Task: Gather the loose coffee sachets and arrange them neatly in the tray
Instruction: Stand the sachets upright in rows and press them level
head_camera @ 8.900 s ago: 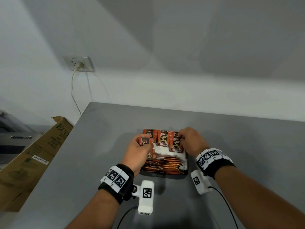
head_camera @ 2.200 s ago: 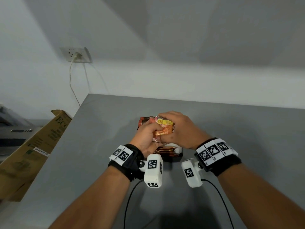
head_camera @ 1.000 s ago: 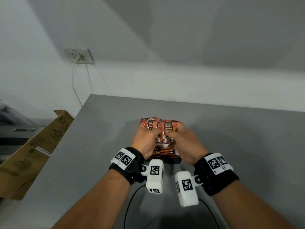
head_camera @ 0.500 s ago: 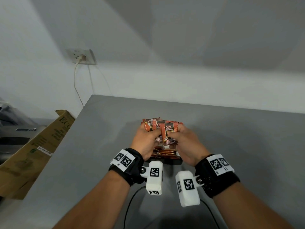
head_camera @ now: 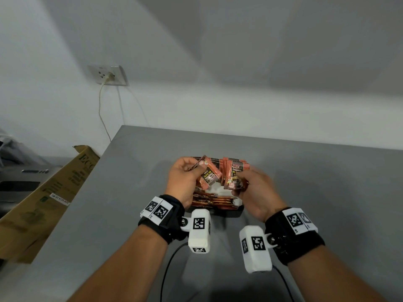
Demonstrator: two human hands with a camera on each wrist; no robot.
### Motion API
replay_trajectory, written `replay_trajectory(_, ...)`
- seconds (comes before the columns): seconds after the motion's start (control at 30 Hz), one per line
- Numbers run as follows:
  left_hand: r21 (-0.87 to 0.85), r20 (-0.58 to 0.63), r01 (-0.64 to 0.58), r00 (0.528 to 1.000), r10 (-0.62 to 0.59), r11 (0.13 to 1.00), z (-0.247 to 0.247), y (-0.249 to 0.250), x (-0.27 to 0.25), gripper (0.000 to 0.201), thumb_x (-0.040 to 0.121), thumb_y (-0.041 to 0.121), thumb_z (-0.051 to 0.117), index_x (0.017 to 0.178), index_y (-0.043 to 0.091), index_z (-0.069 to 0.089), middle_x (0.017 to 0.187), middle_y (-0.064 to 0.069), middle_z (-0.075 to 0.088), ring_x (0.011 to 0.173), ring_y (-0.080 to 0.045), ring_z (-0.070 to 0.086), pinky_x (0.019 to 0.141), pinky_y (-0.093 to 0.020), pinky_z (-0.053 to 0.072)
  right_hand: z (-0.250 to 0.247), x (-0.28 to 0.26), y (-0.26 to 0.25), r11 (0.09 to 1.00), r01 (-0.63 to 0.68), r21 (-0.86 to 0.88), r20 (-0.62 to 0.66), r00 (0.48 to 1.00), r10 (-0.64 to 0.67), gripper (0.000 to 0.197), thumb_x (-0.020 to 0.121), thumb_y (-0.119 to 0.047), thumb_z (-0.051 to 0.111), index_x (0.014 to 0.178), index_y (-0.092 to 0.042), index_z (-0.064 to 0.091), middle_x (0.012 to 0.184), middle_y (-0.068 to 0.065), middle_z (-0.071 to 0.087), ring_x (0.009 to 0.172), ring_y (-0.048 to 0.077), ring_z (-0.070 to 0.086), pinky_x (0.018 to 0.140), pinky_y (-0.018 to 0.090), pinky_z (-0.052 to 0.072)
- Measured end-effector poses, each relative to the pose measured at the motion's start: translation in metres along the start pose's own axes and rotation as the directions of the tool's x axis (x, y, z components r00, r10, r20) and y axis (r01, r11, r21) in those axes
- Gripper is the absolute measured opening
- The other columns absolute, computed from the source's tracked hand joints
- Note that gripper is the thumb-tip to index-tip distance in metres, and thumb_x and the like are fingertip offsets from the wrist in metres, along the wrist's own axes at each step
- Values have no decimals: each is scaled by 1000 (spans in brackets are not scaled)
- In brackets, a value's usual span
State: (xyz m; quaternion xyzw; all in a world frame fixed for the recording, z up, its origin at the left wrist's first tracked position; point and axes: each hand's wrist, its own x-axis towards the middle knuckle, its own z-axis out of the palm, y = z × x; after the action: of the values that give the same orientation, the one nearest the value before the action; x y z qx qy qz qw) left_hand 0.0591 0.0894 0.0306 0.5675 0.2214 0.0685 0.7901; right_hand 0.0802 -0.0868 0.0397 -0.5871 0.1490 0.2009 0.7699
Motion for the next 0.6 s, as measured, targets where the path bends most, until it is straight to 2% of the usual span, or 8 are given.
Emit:
replay_trajectory(0.07,-30,15,5,1000,-5,1000,0,0,-2,30,87,-15,61,105,10,57,102,-22,67,78,-32,68,65,-45,58,0,-4,0,999,18,30,48,999,-20,23,96,5,50,82,-7,62,65,6,68,55,15,62,51,28,47)
replay_trajectory(0.13,-58,52,40,998,-37,997,3,0,-5,29,91,-16,54,109,5,59,96,-14,70,73,-27,70,62,-42,60,0,-7,0,998,31,57,100,994,-37,19,95,7,50,93,-1,67,79,13,75,63,18,70,52,28,54)
replay_trajectory(0.2,-78,60,79,995,-74,994,4,-1,-8,21,94,-13,50,100,4,61,92,-13,71,72,-22,71,61,-35,60,0,-8,0,996,37,79,115,992,-46,18,93,7,53,99,-1,68,93,19,76,76,25,73,66,36,60)
replay_trajectory(0.3,-67,58,85,995,-81,994,6,-5,-9,20,95,-7,52,88,12,56,94,-14,67,77,-23,65,70,-35,52,0,-7,3,995,91,46,110,989,-96,21,91,9,56,102,-4,69,95,17,76,84,28,72,80,43,57)
replay_trajectory(0.37,-69,82,89,993,-83,994,8,-8,-11,24,95,-7,51,82,13,51,93,-15,65,78,-24,62,68,-35,51,2,-8,6,989,147,-25,136,980,-142,26,91,9,59,112,-2,68,103,20,75,92,33,71,88,48,55)
replay_trajectory(0.43,-111,146,127,983,-110,986,10,-8,-15,24,92,-10,46,80,10,50,90,-16,64,75,-25,63,66,-37,55,3,-8,7,970,210,-121,151,970,-191,28,90,7,63,115,-5,68,106,18,76,95,34,71,91,50,55)
replay_trajectory(0.53,-188,231,213,958,-167,959,11,-3,-18,19,89,-3,37,93,5,54,92,-16,62,75,-24,63,65,-37,56,5,-11,0,895,326,-304,201,941,-274,29,89,2,69,113,-15,72,102,10,78,95,29,74,90,47,59)
replay_trajectory(0.6,-187,275,269,938,-213,945,10,0,-18,26,90,9,42,107,3,61,98,-17,65,80,-25,63,69,-35,55,6,-15,-7,813,393,-430,275,914,-296,30,90,-1,69,107,-26,73,93,-1,79,87,16,75,83,36,60)
